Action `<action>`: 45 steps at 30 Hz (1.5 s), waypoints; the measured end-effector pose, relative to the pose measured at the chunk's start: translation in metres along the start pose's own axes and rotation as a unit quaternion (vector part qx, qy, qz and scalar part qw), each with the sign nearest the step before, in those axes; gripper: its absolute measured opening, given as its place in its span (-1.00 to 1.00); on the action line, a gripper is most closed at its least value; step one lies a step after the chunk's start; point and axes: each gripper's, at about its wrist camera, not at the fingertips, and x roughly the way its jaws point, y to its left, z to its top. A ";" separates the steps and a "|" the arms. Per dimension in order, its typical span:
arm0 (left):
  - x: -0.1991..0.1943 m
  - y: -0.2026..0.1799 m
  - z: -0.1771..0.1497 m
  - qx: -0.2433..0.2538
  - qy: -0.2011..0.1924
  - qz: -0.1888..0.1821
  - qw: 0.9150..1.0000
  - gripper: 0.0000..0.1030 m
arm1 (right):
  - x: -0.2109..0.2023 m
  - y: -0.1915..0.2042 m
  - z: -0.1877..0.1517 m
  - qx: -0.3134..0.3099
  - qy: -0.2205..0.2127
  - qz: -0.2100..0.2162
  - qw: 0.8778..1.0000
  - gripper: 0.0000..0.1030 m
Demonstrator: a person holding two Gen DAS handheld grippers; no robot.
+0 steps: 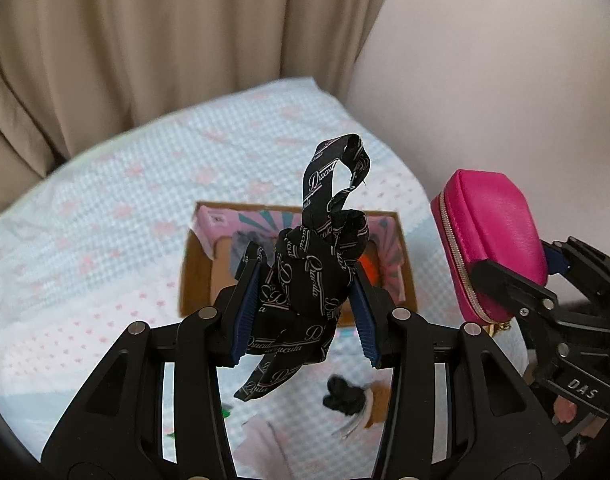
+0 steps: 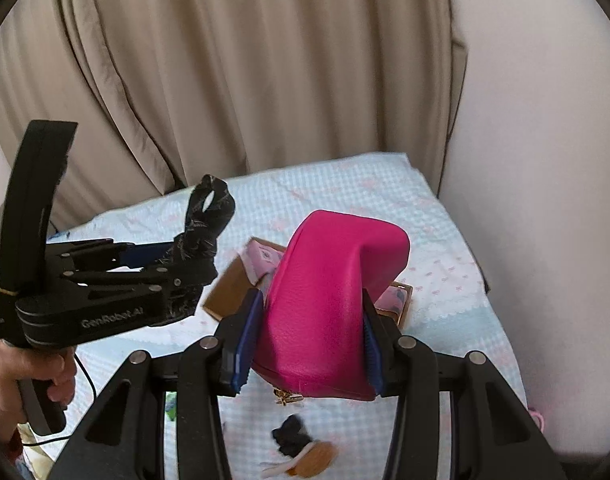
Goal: Organize soft objects
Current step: 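Carry the black scarf and pink pouch over the pink box with both tools, then open both tools to drop the items into the box and withdraw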
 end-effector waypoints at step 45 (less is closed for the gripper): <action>0.185 0.046 0.019 -0.038 0.133 0.030 0.990 1.00 | 0.203 -0.024 -0.055 -0.035 0.142 0.052 0.988 1.00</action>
